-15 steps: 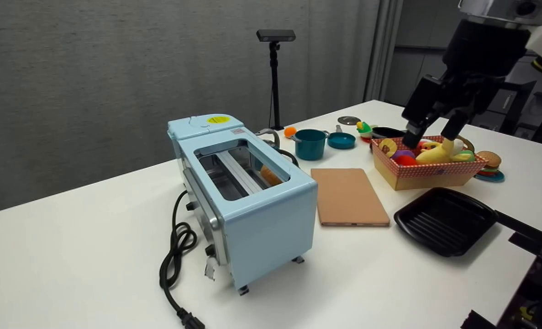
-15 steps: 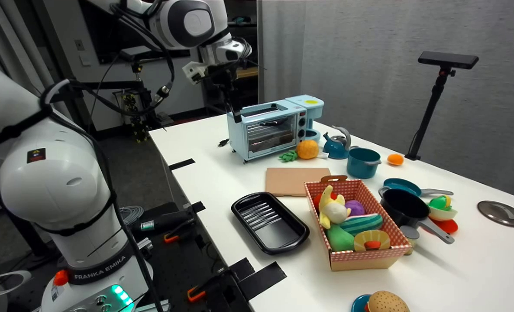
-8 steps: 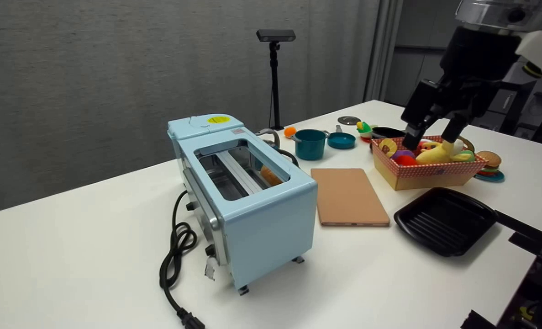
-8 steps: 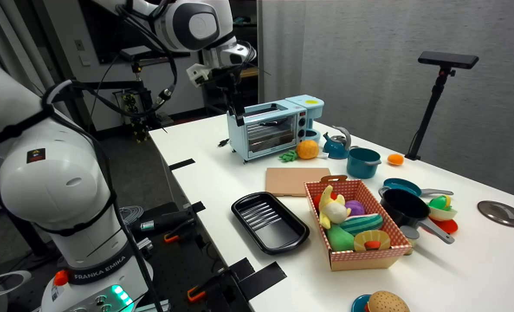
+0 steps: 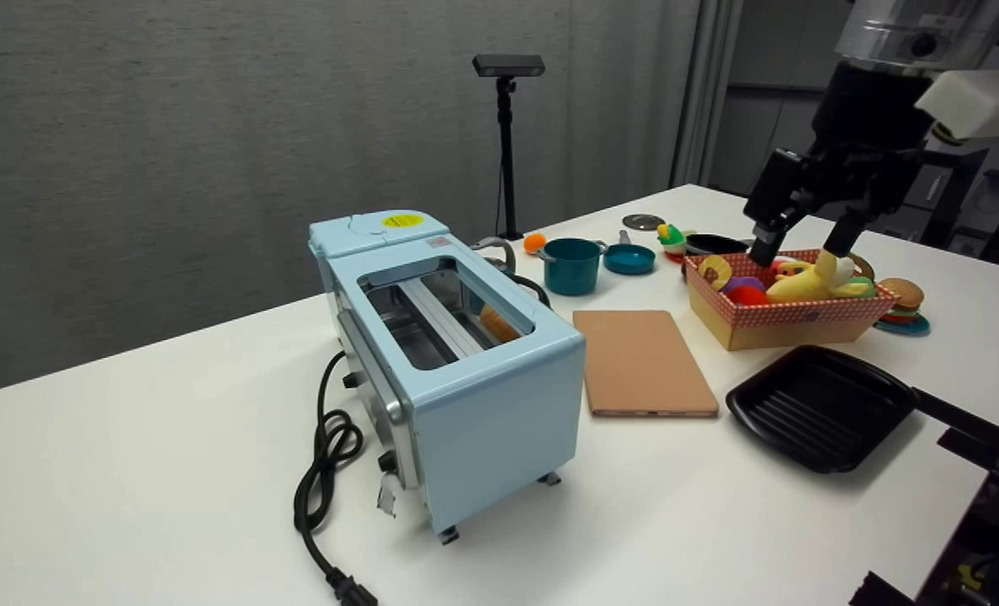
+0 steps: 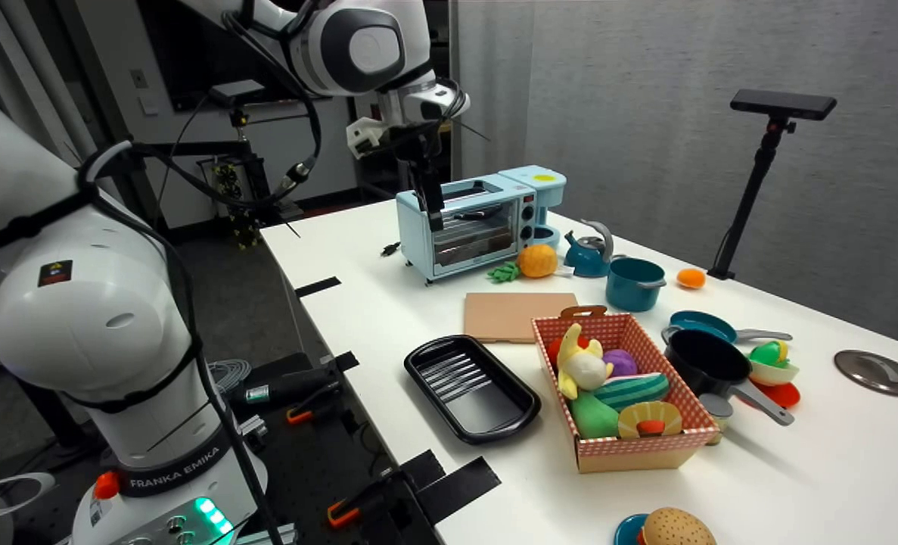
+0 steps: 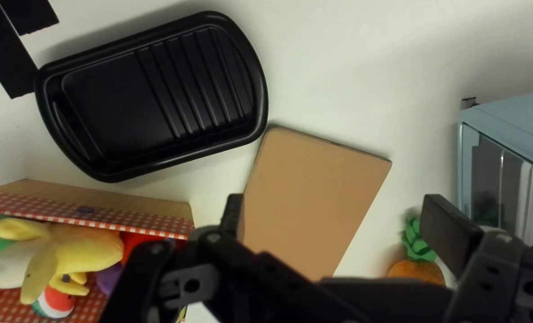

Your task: Put the toy banana on the wooden board

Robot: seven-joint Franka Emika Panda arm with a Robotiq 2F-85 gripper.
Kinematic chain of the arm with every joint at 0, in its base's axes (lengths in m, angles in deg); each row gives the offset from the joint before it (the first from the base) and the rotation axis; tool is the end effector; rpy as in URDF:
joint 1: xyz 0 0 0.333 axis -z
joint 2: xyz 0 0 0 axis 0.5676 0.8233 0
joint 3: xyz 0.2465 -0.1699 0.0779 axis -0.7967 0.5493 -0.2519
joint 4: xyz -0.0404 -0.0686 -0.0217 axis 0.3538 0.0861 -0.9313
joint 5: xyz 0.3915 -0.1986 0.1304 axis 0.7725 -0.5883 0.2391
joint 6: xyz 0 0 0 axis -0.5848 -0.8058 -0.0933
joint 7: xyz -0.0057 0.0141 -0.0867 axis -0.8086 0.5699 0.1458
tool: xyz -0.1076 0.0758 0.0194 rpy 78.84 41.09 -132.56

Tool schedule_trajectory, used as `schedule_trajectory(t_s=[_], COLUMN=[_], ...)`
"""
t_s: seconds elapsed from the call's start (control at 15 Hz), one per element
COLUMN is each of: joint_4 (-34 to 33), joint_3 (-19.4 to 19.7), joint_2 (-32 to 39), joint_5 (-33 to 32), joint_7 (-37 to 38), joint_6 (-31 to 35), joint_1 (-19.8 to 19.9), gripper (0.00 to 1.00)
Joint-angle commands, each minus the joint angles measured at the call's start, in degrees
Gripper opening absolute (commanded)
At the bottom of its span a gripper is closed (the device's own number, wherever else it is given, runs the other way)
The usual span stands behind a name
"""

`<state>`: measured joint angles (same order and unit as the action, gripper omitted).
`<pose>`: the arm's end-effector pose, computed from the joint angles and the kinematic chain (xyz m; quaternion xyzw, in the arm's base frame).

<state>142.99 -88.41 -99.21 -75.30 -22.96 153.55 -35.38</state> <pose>0.4702 0.1210 0.3585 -0.9833 0.1633 -0.0794 0.0077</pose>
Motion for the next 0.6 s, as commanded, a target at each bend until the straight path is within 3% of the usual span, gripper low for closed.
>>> schedule_trajectory(t_s=[0.0, 0.53], joint_4=[-0.1, -0.4], joint_3=[0.7, 2.1], joint_2=[0.1, 2.0], joint_5=[-2.3, -3.7], joint_7=[3.6, 8.5], joint_6=[-0.7, 0.3], joint_1=[1.8, 3.6], gripper=[1.00, 1.00])
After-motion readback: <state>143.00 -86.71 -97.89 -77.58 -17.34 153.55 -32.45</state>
